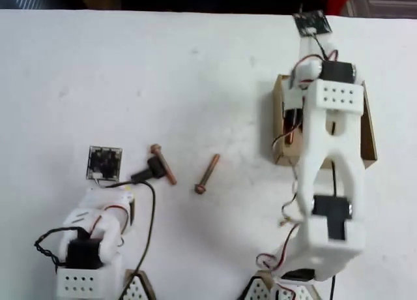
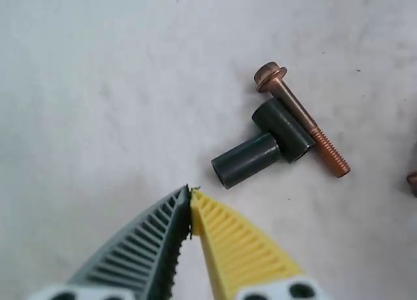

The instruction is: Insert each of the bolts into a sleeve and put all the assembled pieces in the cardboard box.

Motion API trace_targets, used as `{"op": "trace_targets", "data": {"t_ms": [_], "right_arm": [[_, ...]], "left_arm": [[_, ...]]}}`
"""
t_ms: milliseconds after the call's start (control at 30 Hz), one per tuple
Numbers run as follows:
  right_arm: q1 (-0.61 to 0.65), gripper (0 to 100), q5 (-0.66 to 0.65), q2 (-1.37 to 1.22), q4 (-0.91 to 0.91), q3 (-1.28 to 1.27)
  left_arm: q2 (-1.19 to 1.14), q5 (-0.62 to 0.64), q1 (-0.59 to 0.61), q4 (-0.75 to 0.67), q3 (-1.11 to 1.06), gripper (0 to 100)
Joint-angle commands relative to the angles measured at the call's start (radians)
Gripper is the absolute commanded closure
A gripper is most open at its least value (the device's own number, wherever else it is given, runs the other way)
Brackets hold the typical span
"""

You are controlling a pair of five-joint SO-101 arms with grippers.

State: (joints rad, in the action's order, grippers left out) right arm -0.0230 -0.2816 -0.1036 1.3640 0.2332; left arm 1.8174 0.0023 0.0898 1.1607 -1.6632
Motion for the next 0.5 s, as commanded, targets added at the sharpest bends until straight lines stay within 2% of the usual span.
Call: {"op": "trace_targets", "data": {"t_ms": [0, 67, 233, 467], "right_arm": [[0.105, 87.2, 0.074, 0.191, 0.050, 0.044], [0.173, 87.8, 0.100, 0.266, 0.084, 0.043], [0.341, 98.5, 0.146, 0.417, 0.159, 0.040], [0.456, 98.1, 0.258, 0.539, 0.219, 0.040]], "left_arm": [[0.008, -0.006, -0.001, 0.017, 0.046, 98], [0.008, -0.006, 0.001, 0.018, 0.048, 98], [0.008, -0.006, 0.001, 0.020, 0.048, 98], [0.008, -0.006, 0.001, 0.021, 0.046, 98]]}}
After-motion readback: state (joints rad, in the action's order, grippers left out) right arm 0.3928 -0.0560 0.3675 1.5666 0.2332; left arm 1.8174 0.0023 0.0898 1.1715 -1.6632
